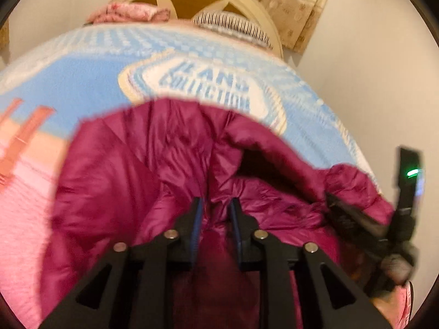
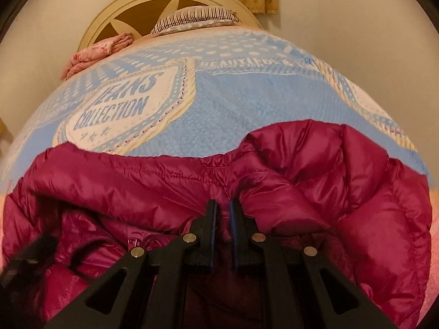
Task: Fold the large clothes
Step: 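Hold the jacket with both grippers and fold it over onto itself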
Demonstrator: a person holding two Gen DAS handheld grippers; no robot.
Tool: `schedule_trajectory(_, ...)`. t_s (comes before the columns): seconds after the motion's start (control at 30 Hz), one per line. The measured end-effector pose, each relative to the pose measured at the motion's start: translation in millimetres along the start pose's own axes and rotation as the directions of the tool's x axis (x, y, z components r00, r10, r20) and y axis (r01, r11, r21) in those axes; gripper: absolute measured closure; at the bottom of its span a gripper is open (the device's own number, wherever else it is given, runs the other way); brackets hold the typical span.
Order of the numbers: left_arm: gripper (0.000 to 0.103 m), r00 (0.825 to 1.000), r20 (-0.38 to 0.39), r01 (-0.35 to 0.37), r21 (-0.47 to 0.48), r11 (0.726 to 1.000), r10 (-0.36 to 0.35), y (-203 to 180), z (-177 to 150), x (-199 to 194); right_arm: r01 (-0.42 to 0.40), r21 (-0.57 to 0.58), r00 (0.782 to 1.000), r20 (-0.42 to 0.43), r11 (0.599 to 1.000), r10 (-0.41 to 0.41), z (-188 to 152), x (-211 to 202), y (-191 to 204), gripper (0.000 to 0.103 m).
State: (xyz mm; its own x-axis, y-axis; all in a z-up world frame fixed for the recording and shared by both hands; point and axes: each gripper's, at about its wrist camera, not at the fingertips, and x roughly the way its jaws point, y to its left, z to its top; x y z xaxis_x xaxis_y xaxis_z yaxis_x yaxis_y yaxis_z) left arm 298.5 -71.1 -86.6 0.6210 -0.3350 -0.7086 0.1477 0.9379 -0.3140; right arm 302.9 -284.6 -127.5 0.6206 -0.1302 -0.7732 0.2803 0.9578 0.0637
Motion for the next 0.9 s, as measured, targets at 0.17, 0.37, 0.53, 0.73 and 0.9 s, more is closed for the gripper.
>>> schedule_trajectory(0.17, 0.048, 0.993, 0.110, 0.036, 0.041, 0.999, -0.040, -29, 33, -28, -0.067, 0.056, 0.998, 0.018, 0.996, 0.067, 0, -3, -15, 0.094)
schedule_trajectory(0.37, 0.048, 0.997, 0.064, -0.045, 0.099, 0.994, 0.039, -61, 58, 24, -0.081, 0.065, 0.996, 0.028, 0.995, 0.080, -1, -2, -14, 0.094)
schedule_trajectory(0.53, 0.048, 0.986, -0.031, -0.161, 0.087, 0.983, 0.164, -37, 36, 61, -0.091, 0.070, 0.996, 0.031, 0.993, 0.089, -2, -2, -14, 0.094)
schedule_trajectory(0.73, 0.041, 0.981, -0.020, -0.192, 0.089, 0.977, 0.194, -27, 16, 68, -0.086, 0.066, 0.996, 0.030, 0.994, 0.084, -2, -2, -14, 0.094)
schedule_trajectory(0.9, 0.038, 0.975, -0.013, -0.220, 0.122, 0.968, 0.223, -34, 13, 73, -0.084, 0.066, 0.996, 0.023, 0.994, 0.083, -1, -3, -13, 0.093)
